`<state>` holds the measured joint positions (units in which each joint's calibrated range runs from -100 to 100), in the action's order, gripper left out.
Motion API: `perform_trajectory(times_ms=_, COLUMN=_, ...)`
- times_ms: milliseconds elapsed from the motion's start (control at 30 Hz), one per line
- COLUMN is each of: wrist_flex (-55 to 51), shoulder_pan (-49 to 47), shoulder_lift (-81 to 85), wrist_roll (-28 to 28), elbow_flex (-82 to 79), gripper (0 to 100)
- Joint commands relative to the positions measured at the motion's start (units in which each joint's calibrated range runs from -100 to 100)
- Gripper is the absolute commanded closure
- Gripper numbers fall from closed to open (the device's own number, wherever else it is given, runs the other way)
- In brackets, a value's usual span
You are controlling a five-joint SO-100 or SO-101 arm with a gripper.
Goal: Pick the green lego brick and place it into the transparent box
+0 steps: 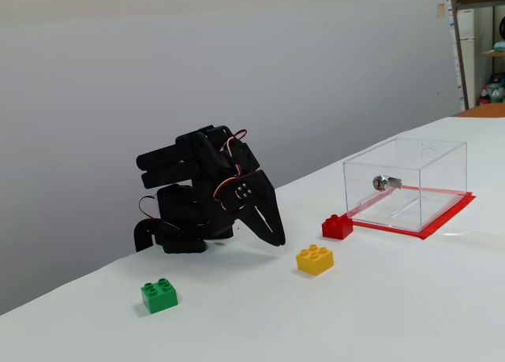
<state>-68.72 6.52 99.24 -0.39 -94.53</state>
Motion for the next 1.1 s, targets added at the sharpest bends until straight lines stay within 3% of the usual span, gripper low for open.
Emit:
perform_trajectory(times_ms=0, wrist_flex=0.0, shoulder_pan=4.6, shoulder_lift=0.3, wrist_roll=-0.2, elbow_flex=1.3, gripper=98)
perform_trajectory(times_ms=267, wrist_flex=-0.6, shoulder_pan=19.3, shoulder_lift=0.3, wrist_roll=-0.2, elbow_flex=6.6, gripper=98)
perform_trajectory(times_ms=600, wrist_flex=-0.7, shoulder_pan=30.6, shoulder_lift=0.0, wrist_roll=-0.8, elbow_flex=10.2, gripper=98)
perform_trajectory(times_ms=1067, wrist_flex=0.8, shoulder_pan=44.0, shoulder_lift=-28.3, wrist_roll=-15.5, elbow_flex=27.6, gripper=98)
